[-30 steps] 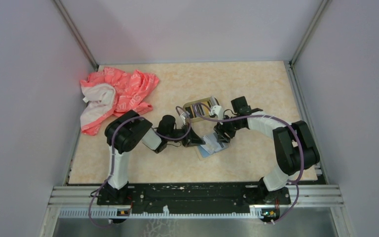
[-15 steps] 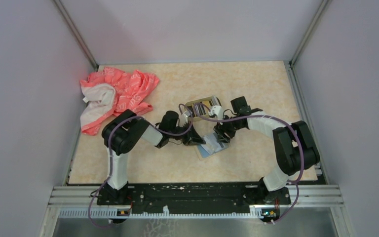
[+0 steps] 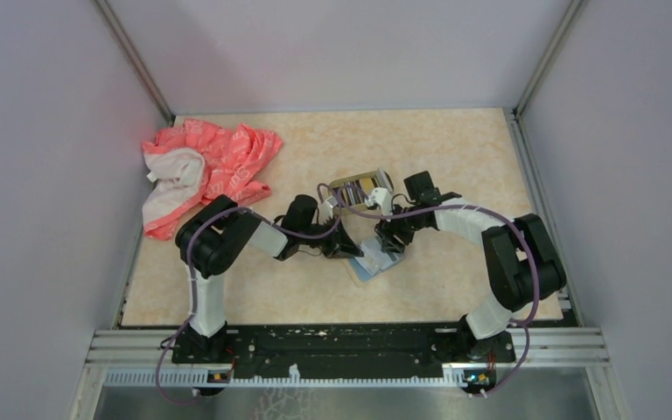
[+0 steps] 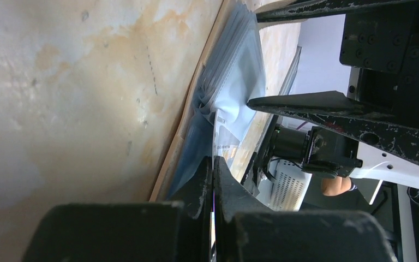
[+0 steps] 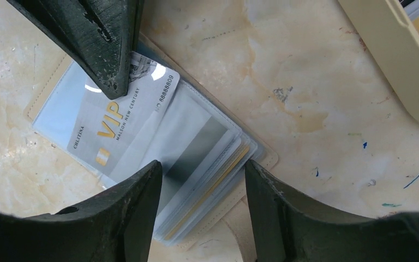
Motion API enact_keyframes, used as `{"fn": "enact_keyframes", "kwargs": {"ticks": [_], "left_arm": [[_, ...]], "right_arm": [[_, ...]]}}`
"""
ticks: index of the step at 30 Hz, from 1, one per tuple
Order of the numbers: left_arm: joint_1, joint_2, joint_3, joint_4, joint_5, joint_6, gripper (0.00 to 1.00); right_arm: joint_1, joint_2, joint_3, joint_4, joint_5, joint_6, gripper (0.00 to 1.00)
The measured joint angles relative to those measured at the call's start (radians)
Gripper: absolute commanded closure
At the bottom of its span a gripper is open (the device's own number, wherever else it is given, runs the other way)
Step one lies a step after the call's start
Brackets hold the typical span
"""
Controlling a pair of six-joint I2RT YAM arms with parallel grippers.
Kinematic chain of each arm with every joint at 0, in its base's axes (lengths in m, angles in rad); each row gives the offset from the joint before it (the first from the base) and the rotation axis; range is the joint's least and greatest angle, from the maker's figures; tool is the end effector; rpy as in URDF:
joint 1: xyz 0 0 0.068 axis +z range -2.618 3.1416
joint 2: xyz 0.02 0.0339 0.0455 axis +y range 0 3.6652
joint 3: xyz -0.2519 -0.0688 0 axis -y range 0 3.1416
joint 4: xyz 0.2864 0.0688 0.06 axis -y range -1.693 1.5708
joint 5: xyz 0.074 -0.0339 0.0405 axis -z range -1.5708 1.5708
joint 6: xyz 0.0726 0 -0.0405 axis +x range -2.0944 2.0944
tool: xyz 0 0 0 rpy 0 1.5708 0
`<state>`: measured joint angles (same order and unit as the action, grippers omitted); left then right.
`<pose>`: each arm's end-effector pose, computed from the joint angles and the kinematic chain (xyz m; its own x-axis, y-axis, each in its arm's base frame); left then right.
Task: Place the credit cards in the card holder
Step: Insert the credit card into the card slot.
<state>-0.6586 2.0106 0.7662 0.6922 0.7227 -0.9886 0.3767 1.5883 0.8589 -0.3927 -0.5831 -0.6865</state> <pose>0.2753 -0.2738 0.0220 -0.9835 -0.0311 -0.1783 0.1508 0.4048 -0.9019 0.2980 0.1609 0.0980 -0.3126 -0.6927 -0.6500 -0.9403 0.3224 0.1088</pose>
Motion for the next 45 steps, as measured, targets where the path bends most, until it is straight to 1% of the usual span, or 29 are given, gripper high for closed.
{"fn": "enact_keyframes", "kwargs": {"ticks": [5, 10, 19, 26, 30, 33, 36, 39, 42, 45], "left_arm": [[0.0, -0.034, -0.035, -0.023, -0.005, 0.011, 1.0], [0.0, -0.038, -0.067, -0.006, -0.005, 0.007, 1.0], [-0.003, -0.038, -0.135, 0.126, -0.014, -0.058, 1.0], [-0.017, -0.038, -0.155, 0.199, -0.027, -0.092, 1.0], [-0.021, -0.056, -0.217, 0.252, -0.044, -0.099, 1.0], [-0.02, -0.123, -0.298, 0.284, -0.059, -0.096, 1.0], [-0.021, -0.177, -0.37, 0.363, -0.065, -0.1, 1.0], [-0.024, -0.172, -0.442, 0.521, -0.069, -0.141, 1.0], [-0.047, -0.107, -0.468, 0.686, -0.079, -0.194, 1.0], [-0.082, -0.022, -0.469, 0.788, -0.107, -0.246, 1.0]], "right_arm": [[0.016, 0.002, 0.0, 0.014, 0.002, 0.007, 0.45], [0.025, 0.008, 0.001, 0.029, -0.01, 0.017, 0.46], [0.029, 0.022, 0.008, 0.031, -0.024, 0.019, 0.46], [0.031, 0.025, 0.008, 0.029, -0.033, 0.025, 0.45], [0.034, 0.025, 0.011, 0.007, -0.041, 0.03, 0.45], [0.034, 0.026, 0.013, -0.005, -0.051, 0.037, 0.45], [0.034, 0.027, 0.013, -0.018, -0.066, 0.047, 0.46], [0.034, 0.027, 0.013, -0.023, -0.08, 0.058, 0.46], [0.034, 0.027, 0.013, -0.027, -0.096, 0.068, 0.46], [0.034, 0.027, 0.013, -0.028, -0.104, 0.075, 0.46]]}}
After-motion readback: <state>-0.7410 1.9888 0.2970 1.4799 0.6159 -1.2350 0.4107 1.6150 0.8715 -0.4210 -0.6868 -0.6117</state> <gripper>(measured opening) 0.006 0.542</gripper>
